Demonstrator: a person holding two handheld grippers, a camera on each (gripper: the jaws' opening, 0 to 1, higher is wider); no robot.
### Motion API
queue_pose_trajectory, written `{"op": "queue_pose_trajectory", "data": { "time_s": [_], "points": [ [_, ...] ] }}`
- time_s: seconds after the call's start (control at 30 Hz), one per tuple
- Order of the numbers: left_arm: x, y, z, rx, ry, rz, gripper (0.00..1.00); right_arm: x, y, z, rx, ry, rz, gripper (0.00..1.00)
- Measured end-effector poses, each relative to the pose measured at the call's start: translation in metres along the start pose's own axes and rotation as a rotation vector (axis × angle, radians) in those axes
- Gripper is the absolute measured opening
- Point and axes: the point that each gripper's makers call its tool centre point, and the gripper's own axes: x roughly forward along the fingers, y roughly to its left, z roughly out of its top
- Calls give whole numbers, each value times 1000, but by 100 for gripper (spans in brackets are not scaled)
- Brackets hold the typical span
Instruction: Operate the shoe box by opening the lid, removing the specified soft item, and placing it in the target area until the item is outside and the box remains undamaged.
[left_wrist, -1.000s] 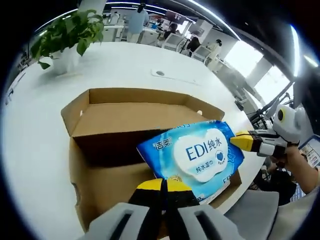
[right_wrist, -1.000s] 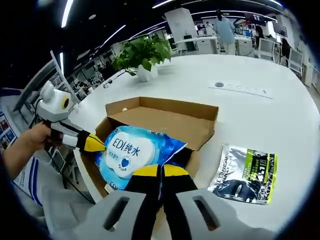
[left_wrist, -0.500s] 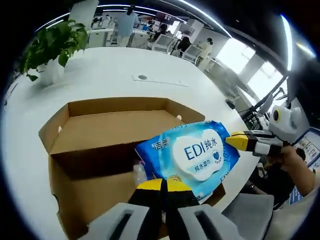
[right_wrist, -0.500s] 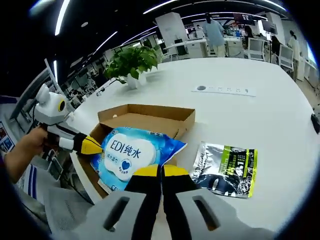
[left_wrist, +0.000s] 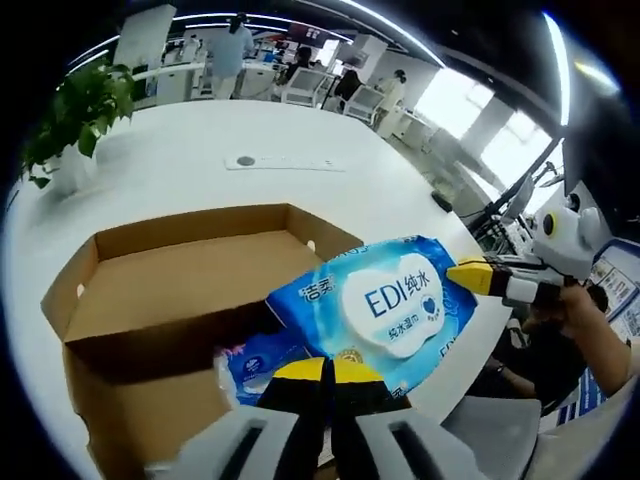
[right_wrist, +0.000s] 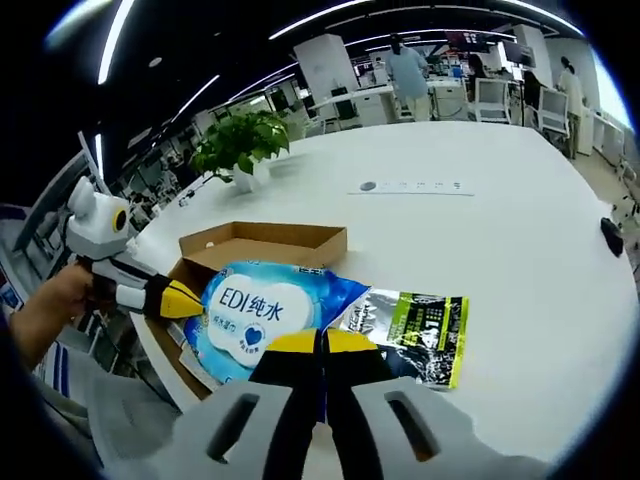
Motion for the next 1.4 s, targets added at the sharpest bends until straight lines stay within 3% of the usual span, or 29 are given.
{"op": "queue_pose_trajectory", "data": {
  "time_s": [0.9, 1.4],
  "points": [
    [45, -67, 11, 58, 30, -69, 0, -33, -66, 11, 50, -39, -57, 0],
    [64, -72, 27, 63, 34, -71, 0, -28, -89, 14, 78, -46, -67, 0]
  ]
}}
